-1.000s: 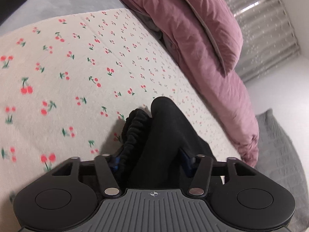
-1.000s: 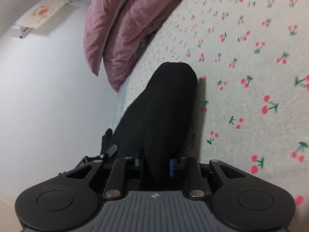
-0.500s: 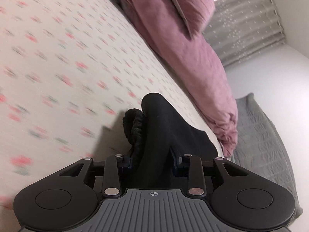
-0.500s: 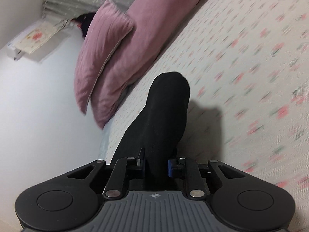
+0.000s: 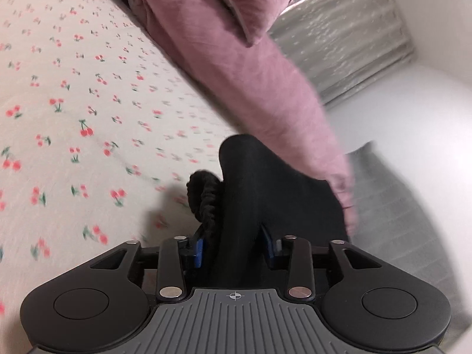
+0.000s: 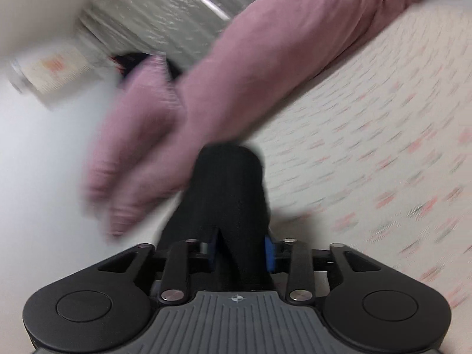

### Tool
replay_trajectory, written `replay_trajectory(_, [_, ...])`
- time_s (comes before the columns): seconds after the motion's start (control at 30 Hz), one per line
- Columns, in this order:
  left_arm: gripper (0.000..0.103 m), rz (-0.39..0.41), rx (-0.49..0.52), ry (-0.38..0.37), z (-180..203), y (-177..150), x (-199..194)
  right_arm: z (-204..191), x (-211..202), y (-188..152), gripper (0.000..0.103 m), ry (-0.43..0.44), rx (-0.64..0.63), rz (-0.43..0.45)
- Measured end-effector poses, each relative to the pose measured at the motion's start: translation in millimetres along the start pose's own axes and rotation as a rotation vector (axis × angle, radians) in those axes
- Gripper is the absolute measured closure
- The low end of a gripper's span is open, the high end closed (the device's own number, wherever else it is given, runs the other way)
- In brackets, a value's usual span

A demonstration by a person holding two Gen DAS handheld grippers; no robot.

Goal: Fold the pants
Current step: 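Open both grippers and pull them back from the folded pants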

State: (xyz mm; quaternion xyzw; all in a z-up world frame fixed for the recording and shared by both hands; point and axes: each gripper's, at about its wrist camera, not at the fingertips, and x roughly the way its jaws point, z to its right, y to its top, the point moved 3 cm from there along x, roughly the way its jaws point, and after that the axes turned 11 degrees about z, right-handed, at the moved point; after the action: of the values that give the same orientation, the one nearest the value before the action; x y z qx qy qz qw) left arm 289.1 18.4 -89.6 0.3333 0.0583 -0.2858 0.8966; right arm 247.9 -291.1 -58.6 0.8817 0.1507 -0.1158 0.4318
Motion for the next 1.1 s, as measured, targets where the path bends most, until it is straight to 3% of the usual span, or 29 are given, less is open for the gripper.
replay_trajectory(0.03, [0.052,0.001,0.081,0.062,-0.3,-4.0,10.1,5.9,5.0,-3.1,0.064,-0.069,-0.080,0.015])
replay_trajectory(0.07, [0.034,0.032,0.163,0.100,1.2,-7.5,15.6,11.4,10.6,-6.9,0.064,-0.123,-0.132,0.003])
replay_trajectory(0.1, [0.032,0.055,0.206,0.109,3.6,-8.8,16.8,16.5,14.6,-10.1,0.064,-0.148,-0.159,-0.017])
replay_trajectory(0.2, [0.032,0.044,0.225,0.126,8.8,-4.2,16.7,23.1,10.0,-8.1,0.061,-0.118,-0.140,-0.027])
replay_trajectory(0.3, [0.032,0.035,0.267,0.137,15.0,-0.4,10.5,15.2,-3.4,-3.7,0.049,-0.083,-0.147,-0.006])
replay_trajectory(0.4, [0.032,0.039,0.336,0.185,30.7,-0.4,1.7,4.3,-18.5,-2.5,0.046,-0.092,-0.225,-0.010])
replay_trajectory(0.53, [0.025,0.028,0.433,0.212,51.1,-5.9,-21.7,-16.5,-44.2,-11.0,0.034,-0.114,-0.351,-0.033])
replay_trajectory(0.63, [0.020,0.015,0.515,0.245,65.5,-18.1,-41.1,-27.2,-62.0,-17.5,0.024,-0.120,-0.377,-0.035])
replay_trajectory(0.73, [0.019,-0.019,0.587,0.258,76.0,-29.6,-56.2,-34.3,-77.5,-21.0,0.021,-0.133,-0.392,-0.049])
replay_trajectory(0.83, [0.017,-0.049,0.588,0.302,84.2,-36.6,-75.0,-42.5,-97.5,-24.6,0.017,-0.144,-0.428,-0.046])
replay_trajectory(0.9, [0.009,-0.064,0.590,0.329,89.7,-43.9,-88.8,-46.9,-111.8,-29.3,0.012,-0.156,-0.457,-0.029])
replay_trajectory(1.0, [0.003,-0.075,0.618,0.392,96.0,-59.0,-107.1,-49.5,-128.4,-39.2,0.007,-0.198,-0.492,-0.005])
replay_trajectory(1.1, [0.000,-0.086,0.617,0.408,99.6,-76.9,-121.7,-49.2,-138.6,-54.1,0.005,-0.247,-0.522,-0.005])
